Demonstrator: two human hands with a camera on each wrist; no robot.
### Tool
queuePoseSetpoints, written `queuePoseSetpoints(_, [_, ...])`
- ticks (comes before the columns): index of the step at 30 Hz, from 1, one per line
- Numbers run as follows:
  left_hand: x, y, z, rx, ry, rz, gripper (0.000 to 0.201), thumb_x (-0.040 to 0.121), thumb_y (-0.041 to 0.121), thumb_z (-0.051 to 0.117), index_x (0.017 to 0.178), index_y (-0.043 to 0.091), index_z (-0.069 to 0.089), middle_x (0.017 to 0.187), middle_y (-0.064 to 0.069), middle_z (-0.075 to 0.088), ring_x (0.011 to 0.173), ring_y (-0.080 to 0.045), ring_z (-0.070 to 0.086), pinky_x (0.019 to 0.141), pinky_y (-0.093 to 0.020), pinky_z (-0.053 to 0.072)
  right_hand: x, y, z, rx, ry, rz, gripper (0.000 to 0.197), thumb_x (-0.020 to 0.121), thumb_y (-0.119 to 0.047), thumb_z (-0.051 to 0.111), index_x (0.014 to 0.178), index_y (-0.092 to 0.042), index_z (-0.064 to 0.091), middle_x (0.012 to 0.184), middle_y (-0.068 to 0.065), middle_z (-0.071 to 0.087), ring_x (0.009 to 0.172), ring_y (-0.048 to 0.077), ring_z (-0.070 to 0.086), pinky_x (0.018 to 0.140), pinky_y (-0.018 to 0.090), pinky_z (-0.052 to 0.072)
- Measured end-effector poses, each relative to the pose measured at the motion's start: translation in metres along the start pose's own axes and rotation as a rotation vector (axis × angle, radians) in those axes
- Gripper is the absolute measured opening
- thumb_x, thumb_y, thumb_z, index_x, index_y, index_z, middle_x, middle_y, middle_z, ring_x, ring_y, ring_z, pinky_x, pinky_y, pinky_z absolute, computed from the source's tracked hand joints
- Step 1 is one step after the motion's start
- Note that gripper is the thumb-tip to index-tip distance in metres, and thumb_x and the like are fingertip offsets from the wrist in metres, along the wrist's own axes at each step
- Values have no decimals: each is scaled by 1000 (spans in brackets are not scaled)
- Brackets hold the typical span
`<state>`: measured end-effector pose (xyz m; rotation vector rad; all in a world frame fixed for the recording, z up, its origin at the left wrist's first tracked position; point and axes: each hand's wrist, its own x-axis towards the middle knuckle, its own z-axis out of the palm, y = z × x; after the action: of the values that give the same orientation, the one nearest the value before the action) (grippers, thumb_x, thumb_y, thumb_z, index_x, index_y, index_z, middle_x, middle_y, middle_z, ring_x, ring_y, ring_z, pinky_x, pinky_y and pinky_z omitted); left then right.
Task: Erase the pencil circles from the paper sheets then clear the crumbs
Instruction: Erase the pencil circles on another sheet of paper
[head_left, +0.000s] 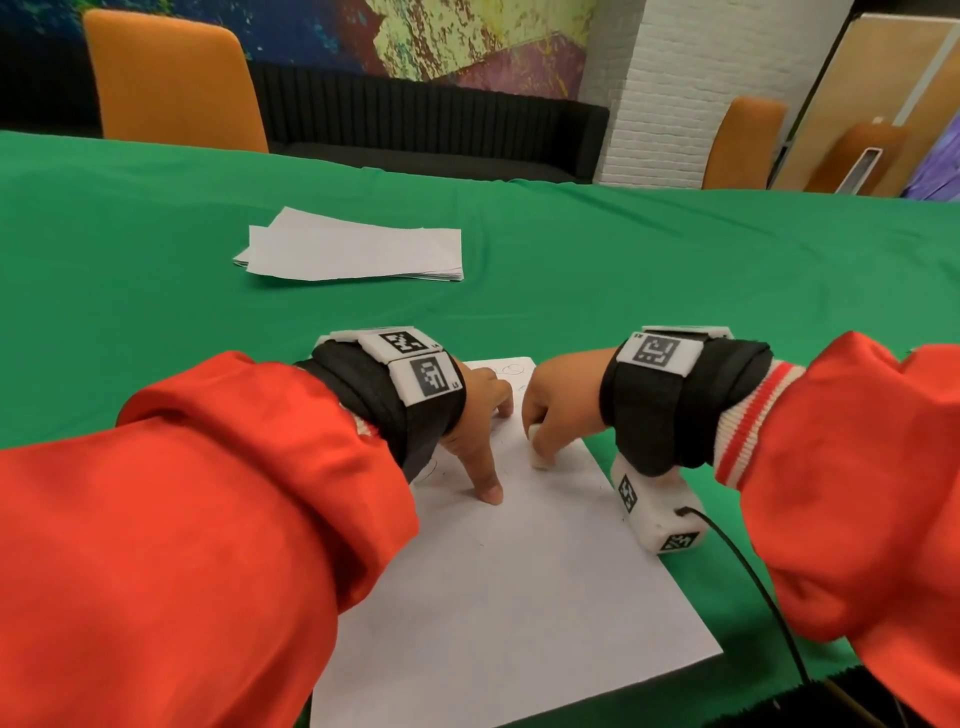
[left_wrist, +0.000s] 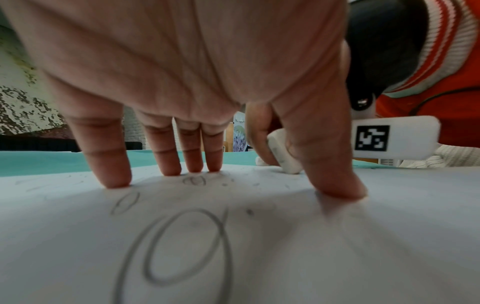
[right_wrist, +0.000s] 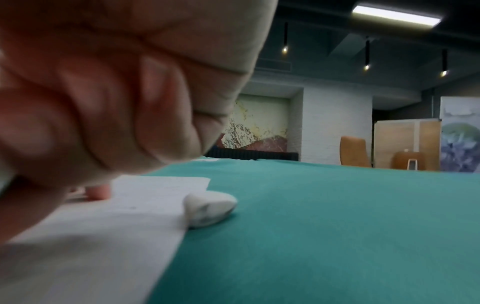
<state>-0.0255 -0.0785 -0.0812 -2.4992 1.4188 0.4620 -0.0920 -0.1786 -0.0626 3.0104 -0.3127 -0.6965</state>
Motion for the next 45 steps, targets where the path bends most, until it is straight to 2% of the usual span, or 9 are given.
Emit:
queuePoseSetpoints(4, [0, 0, 0, 1, 2, 2, 89, 66, 57, 77, 138, 24, 36, 137, 2, 41, 119, -21, 47, 83, -27, 33, 3, 5, -4, 27, 51, 58, 13, 80, -31, 68, 72, -23, 61, 64, -10, 54, 59, 7, 48, 54, 18, 38])
queuePoseSetpoints(9, [-1, 0, 0, 9, 18, -1, 89, 68, 56, 76, 139, 24, 35, 139, 2, 40, 121, -21, 46, 81, -26, 31, -1, -5, -1, 2, -8, 4, 16, 78, -33, 70, 71, -23, 60, 65, -9, 52, 61, 9, 46, 56, 21, 37])
queuePoseSetpoints(14, [-2, 1, 0, 6, 4, 5, 88, 68, 55, 76, 139, 23, 36, 137, 1, 41, 119, -21, 47, 82, -26, 32, 0, 0, -5, -8, 35, 77, 18, 80, -32, 68, 90, -16, 69, 74, -4, 59, 70, 14, 53, 56, 19, 39])
queuePoseSetpoints(18, [-2, 1, -1, 1, 17, 4, 88, 69, 56, 76, 140, 23, 34, 138, 2, 40, 121, -20, 46, 82, -26, 31, -2, -6, -2, -14, 9, 12, 20, 79, -33, 69, 67, -22, 57, 63, -7, 50, 58, 10, 45, 53, 20, 36])
queuePoseSetpoints(23, [-3, 1, -1, 14, 9, 10, 88, 68, 56, 76, 139, 24, 35, 138, 2, 40, 120, -20, 46, 81, -26, 32, -2, -2, -6, -7, 35, 71, 25, 79, -33, 69, 93, -12, 70, 76, -3, 60, 70, 14, 53, 55, 19, 38])
queuePoseSetpoints(28, [-3, 1, -1, 13, 10, 1, 87, 68, 56, 75, 139, 25, 35, 139, 3, 40, 120, -20, 46, 81, -26, 32, -5, -7, 0, -16, 45, -4, 24, 80, -33, 68, 63, -24, 53, 62, -8, 49, 57, 8, 44, 54, 21, 36])
queuePoseSetpoints(33, [-5, 3, -1, 9, 8, -4, 88, 69, 55, 75, 140, 24, 34, 141, 3, 38, 123, -20, 45, 81, -25, 31, -10, -13, 2, -24, 75, 7, 13, 80, -32, 68, 80, -20, 62, 63, -9, 48, 62, 12, 47, 54, 21, 36])
queuePoseSetpoints(40, [-24, -17, 0, 31, -46, -38, 96, 70, 56, 74, 146, 24, 27, 148, 2, 28, 133, -21, 36, 105, -33, 32, -14, -21, 3, -68, 77, 6, 11, 84, -24, 61, 84, -13, 60, 65, -2, 46, 58, 13, 43, 48, 17, 30])
queuePoseSetpoints(45, [-40, -43, 13, 66, -109, -107, 104, 70, 62, 70, 150, 19, 20, 153, 1, 24, 138, -20, 31, 112, -35, 28, -15, -16, 6, 26, 70, 45, 14, 86, -25, 58, 90, -14, 66, 74, -1, 52, 75, 17, 48, 53, 18, 33])
